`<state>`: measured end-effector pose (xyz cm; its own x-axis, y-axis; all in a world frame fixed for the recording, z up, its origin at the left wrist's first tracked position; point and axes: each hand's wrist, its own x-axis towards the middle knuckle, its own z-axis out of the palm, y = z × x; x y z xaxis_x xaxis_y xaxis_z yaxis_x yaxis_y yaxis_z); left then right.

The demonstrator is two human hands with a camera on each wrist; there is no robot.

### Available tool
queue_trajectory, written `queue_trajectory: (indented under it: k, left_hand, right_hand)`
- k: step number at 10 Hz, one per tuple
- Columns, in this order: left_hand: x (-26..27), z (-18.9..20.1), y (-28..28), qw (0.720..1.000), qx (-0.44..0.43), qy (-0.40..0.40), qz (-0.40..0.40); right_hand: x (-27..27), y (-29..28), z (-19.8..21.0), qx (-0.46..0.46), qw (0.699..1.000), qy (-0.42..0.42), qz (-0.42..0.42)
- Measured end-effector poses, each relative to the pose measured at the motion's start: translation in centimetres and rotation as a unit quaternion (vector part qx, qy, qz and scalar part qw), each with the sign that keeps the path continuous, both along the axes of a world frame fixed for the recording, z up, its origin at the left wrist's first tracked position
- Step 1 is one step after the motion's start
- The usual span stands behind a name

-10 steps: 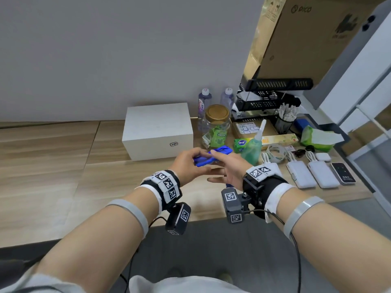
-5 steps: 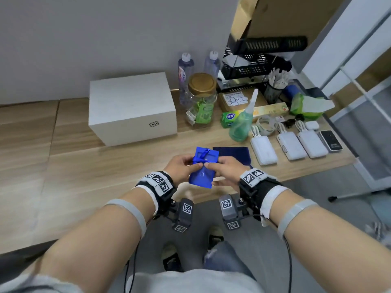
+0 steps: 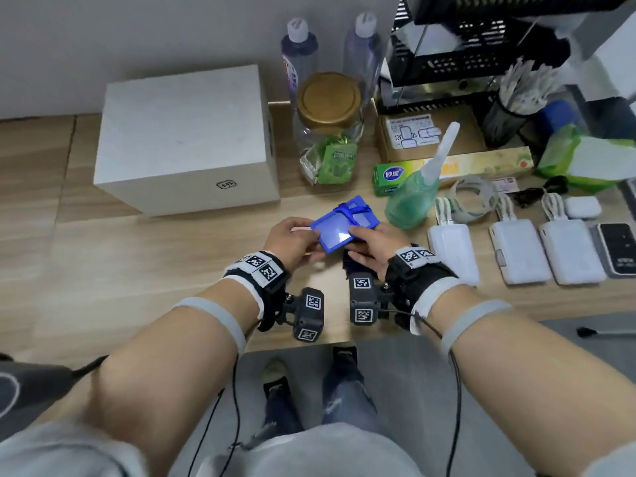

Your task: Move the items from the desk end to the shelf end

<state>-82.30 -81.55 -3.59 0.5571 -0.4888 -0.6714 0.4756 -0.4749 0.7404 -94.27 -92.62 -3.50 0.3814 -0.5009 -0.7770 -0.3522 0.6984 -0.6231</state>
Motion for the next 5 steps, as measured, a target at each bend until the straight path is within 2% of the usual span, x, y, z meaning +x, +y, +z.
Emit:
queue_trajectory:
  k: [1, 3, 4, 5]
  left_hand:
    - [0.8, -1.2, -2.4, 0.999, 0.028, -0.038, 0.014]
    - [2.3, -2.8, -5.7, 0.993, 0.066, -0.093, 0.025]
    - [3.0, -3.7, -5.9, 0.988, 0.092, -0.123, 0.003]
    - [3.3, -4.0, -5.5, 0.983, 0.095, -0.156, -0.031]
  right_hand:
    - [0.7, -1.8, -0.7, 0.049, 0.999, -0.004, -0.004]
    - [1.0, -3.7, -0.8, 0.083, 0.996, -0.001, -0.014]
    - [0.4, -4.4, -1.1, 0.043, 0.996, 0.072, 0.023]
    - [0.1, -4.6, -0.8, 0.018, 0.994, 0.097, 0.041]
